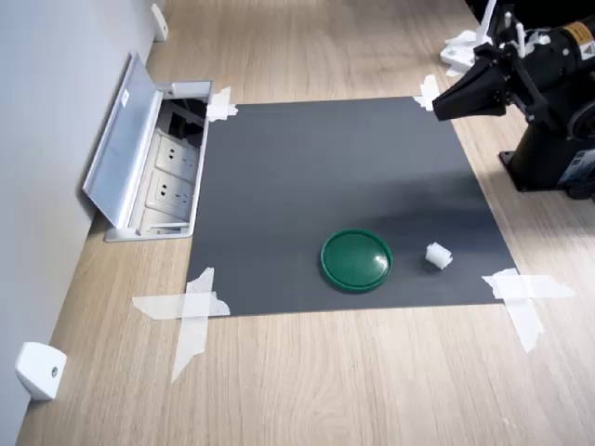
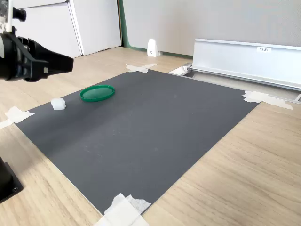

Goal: Grasp a white terminal and put it on the green lid.

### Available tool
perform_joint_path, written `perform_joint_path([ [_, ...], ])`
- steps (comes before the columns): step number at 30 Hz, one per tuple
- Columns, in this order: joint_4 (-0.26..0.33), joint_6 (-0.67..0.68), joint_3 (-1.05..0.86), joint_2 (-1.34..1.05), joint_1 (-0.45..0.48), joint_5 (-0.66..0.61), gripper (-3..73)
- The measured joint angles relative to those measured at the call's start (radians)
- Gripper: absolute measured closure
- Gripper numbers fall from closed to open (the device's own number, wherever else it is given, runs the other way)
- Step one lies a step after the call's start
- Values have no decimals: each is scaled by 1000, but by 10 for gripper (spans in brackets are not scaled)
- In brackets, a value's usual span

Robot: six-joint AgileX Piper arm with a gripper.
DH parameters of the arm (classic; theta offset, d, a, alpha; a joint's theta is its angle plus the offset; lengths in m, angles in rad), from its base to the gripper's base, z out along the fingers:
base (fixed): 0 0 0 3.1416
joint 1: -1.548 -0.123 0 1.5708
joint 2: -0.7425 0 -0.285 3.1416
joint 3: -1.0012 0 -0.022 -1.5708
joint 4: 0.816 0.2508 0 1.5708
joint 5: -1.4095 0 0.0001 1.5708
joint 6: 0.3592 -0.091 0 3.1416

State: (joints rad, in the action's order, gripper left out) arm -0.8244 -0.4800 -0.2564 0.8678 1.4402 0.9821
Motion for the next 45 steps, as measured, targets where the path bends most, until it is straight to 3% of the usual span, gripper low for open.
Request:
perform_joint_path([
  [22, 8, 46, 28, 0, 0, -44, 704],
  [31, 34, 69, 237, 110, 0, -166, 704],
  [40, -18, 80, 535, 417, 0, -330, 704],
  [43, 8, 154, 621, 525, 0, -418, 704],
  [45, 60, 261, 674, 600, 0, -482, 704],
])
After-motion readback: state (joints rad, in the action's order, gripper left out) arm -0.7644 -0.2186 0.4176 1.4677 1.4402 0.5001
